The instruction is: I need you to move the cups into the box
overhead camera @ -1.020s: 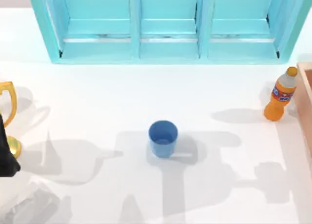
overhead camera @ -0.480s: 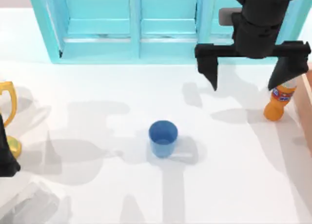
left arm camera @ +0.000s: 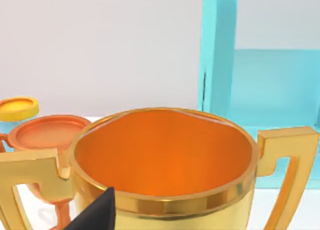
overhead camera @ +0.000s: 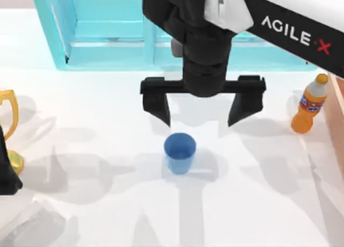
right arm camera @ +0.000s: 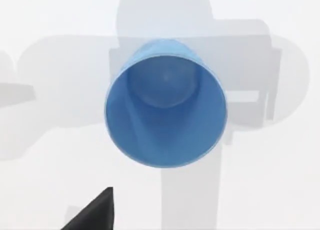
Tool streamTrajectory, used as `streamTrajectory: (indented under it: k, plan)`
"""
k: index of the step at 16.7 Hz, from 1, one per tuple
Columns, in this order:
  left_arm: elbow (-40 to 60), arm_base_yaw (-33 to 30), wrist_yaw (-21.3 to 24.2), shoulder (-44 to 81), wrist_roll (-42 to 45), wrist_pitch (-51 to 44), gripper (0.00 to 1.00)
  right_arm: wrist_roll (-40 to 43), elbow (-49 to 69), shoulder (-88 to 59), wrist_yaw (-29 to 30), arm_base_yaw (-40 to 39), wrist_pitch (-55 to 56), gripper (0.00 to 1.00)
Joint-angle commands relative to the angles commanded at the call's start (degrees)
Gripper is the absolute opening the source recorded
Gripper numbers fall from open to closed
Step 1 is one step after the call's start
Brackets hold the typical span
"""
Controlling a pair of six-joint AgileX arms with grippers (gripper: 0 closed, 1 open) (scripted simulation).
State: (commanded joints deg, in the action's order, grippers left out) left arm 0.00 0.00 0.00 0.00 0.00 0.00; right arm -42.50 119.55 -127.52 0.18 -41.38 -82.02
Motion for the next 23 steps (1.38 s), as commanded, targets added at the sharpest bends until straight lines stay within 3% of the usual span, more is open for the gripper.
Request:
streamTrajectory:
  k: [6, 14, 19, 23]
  plan:
    - [0.0, 0.0, 0.0, 0.0, 0.0, 0.0, 1.0, 0.12, -2.43, 0.02, 0.0, 0.12, 2.21, 1.0]
    - [0.0, 0.0, 0.0, 0.0, 0.0, 0.0, 1.0, -0.15, -18.48, -2.13, 0.02, -0.12, 20.71, 1.0]
    - [0.0, 0.0, 0.0, 0.0, 0.0, 0.0, 1.0, -0.17, -19.11, -2.26, 0.02, -0.15, 21.36, 1.0]
    - [0.0, 0.0, 0.0, 0.0, 0.0, 0.0, 1.0, -0.17, -19.11, -2.26, 0.02, -0.15, 21.36, 0.7]
